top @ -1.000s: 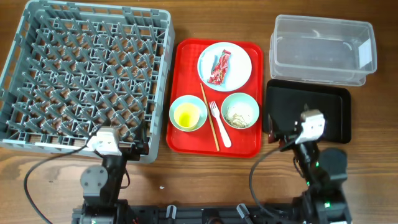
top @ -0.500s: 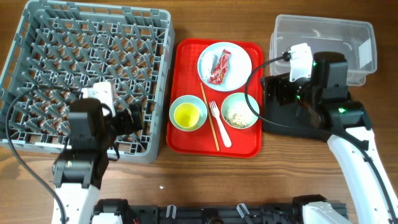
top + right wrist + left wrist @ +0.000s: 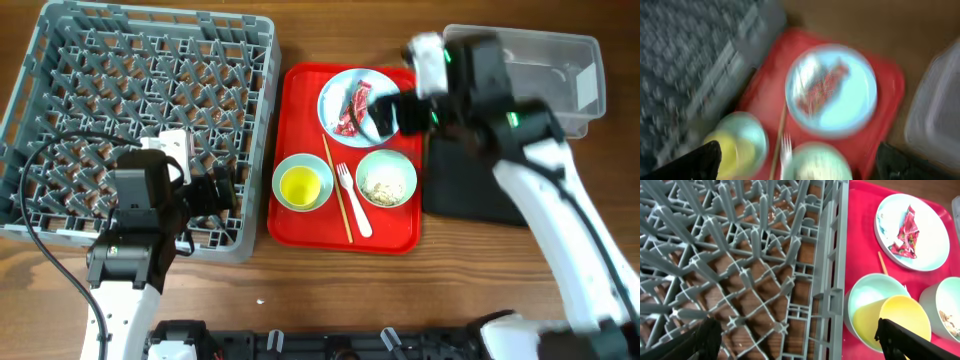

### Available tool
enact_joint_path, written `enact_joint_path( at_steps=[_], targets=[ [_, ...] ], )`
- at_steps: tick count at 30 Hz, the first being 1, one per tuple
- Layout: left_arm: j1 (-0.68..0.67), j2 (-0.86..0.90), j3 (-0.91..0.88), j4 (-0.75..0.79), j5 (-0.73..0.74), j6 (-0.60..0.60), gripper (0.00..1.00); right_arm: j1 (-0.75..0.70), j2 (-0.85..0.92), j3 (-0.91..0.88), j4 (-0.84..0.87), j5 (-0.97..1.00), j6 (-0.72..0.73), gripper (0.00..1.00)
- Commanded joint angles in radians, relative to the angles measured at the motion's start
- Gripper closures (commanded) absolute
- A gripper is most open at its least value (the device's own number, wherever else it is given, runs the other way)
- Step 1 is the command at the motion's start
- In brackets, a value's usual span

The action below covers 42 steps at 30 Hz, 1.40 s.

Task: Sort waste into correct bins and load items into the dishwasher rack
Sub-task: 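Move the right gripper to the white plate and grasp the red wrapper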

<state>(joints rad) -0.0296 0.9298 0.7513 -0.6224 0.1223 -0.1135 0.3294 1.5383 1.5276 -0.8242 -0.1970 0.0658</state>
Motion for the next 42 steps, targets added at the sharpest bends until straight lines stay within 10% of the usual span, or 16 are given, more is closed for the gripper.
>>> enact_joint_path(
  at_steps=[1,19,26,30,42],
  targets=[
    [0.010,0.002,0.016,0.005,0.015,-0.006,0.00,0.028,0.204,0.216,-0.019,0.052,0.058,0.00],
    [0.010,0.002,0.016,0.000,0.015,-0.006,0.00,0.097,0.738,0.237,0.259,0.101,0.380,0.23],
    [0.010,0.002,0.016,0.000,0.015,-0.006,0.00,0.098,0.765,0.224,0.227,0.131,0.407,0.54],
    [0.010,0.002,0.016,0.000,0.015,-0.006,0.00,0.098,0.763,0.225,0.195,0.119,0.406,0.96],
    [0.010,0.002,0.016,0.000,0.015,-0.006,0.00,-0.260,0.392,0.226,0.047,0.135,0.300,0.96]
  ],
)
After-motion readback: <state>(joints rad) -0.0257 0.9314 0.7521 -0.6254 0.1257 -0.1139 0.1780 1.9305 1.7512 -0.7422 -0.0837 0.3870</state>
